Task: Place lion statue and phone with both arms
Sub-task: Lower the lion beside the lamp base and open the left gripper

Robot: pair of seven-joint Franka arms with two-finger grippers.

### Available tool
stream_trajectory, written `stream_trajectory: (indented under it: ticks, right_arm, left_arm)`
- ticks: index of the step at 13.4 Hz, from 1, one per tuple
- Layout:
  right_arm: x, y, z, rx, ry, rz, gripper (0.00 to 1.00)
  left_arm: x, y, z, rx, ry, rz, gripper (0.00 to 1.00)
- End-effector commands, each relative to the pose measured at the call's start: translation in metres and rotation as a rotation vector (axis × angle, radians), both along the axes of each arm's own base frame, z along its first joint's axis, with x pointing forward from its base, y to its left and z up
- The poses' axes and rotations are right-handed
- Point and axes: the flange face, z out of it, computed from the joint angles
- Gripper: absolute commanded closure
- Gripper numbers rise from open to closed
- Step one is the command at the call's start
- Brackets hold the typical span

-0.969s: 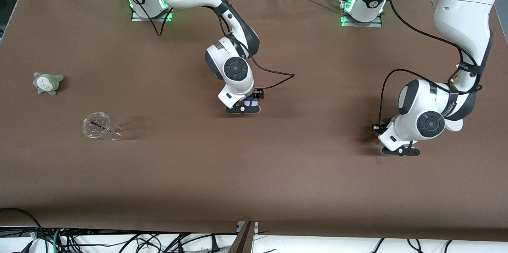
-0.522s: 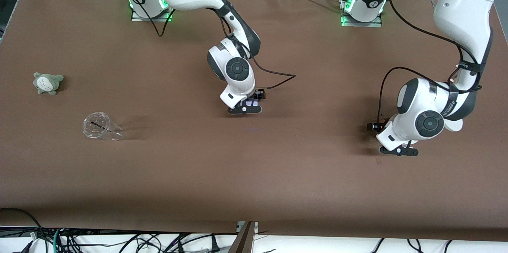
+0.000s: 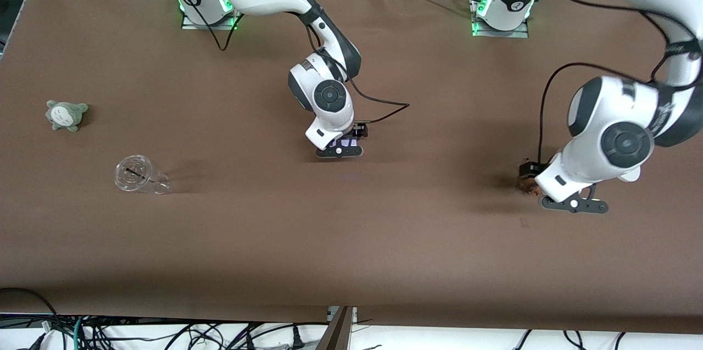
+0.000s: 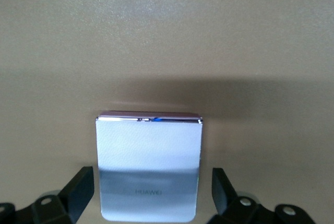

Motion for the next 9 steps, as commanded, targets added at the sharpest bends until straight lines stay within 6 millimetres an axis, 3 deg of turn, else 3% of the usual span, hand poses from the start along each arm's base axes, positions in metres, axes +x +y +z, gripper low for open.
stream_trajectory:
  ticks: [1, 4, 6, 7, 8, 9]
  right_arm:
    - [0.001, 0.006, -0.005, 0.012, -0.010, -0.014, 0.00]
    - [0.001, 0.005, -0.009, 0.010, -0.012, -0.015, 0.00]
    - [0.000, 0.006, -0.009, 0.011, -0.014, -0.011, 0.18]
    - [0.001, 0.005, -0.009, 0.009, -0.015, -0.011, 0.33]
    - [0.001, 0.005, -0.009, 0.009, -0.015, -0.011, 0.48]
    - [0.002, 0.005, -0.007, 0.008, -0.019, -0.001, 0.48]
  left_arm:
    - [0.000, -0.002, 0.072, 0.012, -0.001, -0.064, 0.00]
    - [-0.015, -0.010, 0.161, -0.016, -0.051, -0.045, 0.00]
    - [-0.020, -0.018, 0.192, -0.067, -0.073, -0.040, 0.00]
    - [-0.020, -0.018, 0.205, -0.073, -0.101, -0.041, 0.00]
    - [-0.019, -0.018, 0.204, -0.067, -0.098, -0.040, 0.00]
    - [-0.022, -0.016, 0.205, -0.070, -0.087, -0.043, 0.00]
